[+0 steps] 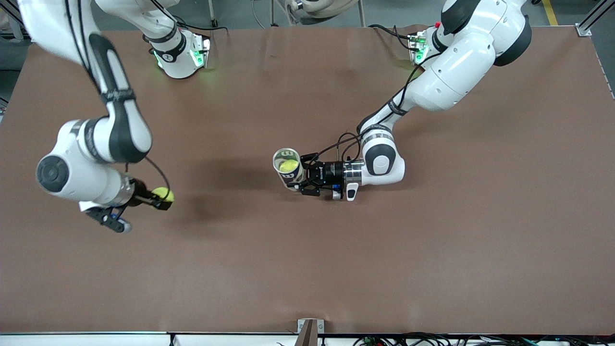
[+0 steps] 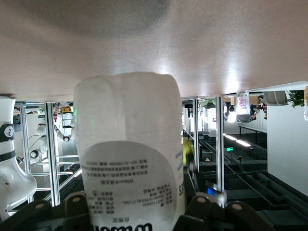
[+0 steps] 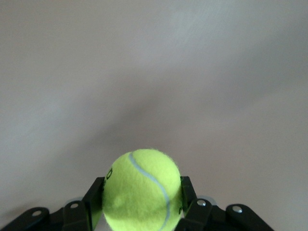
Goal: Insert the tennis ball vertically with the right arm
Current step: 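Carry the second ball to the tube opening with the right gripper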
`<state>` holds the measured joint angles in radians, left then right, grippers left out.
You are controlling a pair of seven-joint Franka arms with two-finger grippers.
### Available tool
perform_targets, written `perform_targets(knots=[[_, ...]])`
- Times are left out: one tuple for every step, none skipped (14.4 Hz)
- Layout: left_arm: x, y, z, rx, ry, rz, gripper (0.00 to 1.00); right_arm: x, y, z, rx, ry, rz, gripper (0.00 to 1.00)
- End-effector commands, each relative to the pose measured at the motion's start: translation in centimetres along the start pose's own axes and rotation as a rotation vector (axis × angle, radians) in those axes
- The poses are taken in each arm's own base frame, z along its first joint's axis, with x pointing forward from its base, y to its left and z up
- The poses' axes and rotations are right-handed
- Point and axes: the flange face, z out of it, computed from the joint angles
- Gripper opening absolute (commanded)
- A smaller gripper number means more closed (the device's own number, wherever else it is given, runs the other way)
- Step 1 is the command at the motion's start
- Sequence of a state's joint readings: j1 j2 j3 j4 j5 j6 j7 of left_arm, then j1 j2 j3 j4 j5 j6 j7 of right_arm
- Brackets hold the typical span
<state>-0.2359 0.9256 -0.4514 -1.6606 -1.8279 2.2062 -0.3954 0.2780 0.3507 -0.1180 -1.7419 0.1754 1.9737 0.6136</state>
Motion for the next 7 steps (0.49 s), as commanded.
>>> perform_targets(knots=[[-0.2,0.2,0.3,-0.017,-0.03,0.004,0.7,-7.5,-5.1,-3.3,-0.01,-0.011,0.109,0.0],[-0.2,0.3,0.2,-0.018,-0.029,0.005,0.7,-9.9,-7.3,-3.9,-0.003,-0.017,0.15,0.0],[-0.2,0.2,0.3,-0.017,-0.03,0.004,0.7,-12.1,-9.3,-4.4,0.006,-0.014,0.186,0.0],[-0.2,0.3,0.2,-0.016,-0.028,0.005,0.7,-14.2,-11.4,-4.8,0.016,-0.006,0.216,0.0],[-0.2,0.3,0.2,-0.016,-0.028,0.005,0.7,-15.7,-12.7,-5.5,0.029,0.001,0.244,0.0],[-0.2,0.3,0.2,-0.018,-0.029,0.005,0.7,-17.6,-14.3,-6.1,0.042,0.009,0.265,0.0],[-0.2,0.3,0.2,-0.018,-0.029,0.005,0.7,-19.2,-15.6,-7.1,0.063,0.018,0.279,0.0]])
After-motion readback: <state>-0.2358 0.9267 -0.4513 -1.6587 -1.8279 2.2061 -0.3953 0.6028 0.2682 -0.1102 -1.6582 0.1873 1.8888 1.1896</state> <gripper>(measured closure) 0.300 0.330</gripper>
